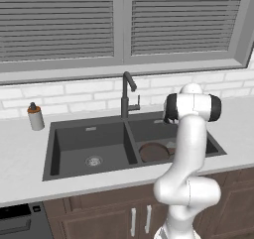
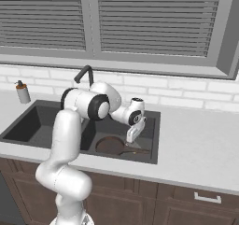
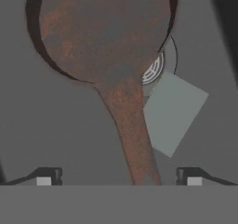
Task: Pick the pan and sponge and place them into the sink. Then turn on the water.
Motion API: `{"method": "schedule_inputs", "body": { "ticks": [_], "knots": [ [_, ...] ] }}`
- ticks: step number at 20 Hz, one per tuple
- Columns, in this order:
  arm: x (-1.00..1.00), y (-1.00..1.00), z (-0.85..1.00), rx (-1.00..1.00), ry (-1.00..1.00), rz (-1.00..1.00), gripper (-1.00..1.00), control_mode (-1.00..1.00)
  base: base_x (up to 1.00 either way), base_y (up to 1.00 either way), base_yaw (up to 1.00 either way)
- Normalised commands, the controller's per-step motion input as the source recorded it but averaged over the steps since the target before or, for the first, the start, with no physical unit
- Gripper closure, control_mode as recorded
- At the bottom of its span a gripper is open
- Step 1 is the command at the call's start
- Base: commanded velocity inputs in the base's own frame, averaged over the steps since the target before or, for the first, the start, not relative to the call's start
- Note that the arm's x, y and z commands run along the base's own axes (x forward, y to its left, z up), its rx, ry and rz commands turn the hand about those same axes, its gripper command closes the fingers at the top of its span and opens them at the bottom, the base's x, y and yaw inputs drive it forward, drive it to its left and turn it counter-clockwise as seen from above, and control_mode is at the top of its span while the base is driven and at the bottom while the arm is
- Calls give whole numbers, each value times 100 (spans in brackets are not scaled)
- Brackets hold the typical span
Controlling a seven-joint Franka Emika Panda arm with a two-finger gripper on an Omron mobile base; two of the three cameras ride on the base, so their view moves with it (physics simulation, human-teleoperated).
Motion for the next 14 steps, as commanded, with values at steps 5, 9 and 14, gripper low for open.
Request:
{"method": "schedule_inputs", "body": {
  "ticks": [5, 9, 14],
  "knots": [
    [-23, 9, 84, 0, -9, -8, -100, -100, 0, 0, 0],
    [-26, 8, 77, 0, -9, -9, -100, -100, 0, 0, 0],
    [-7, 2, 34, 0, 0, -11, -100, -100, 0, 0, 0]
  ]
}}
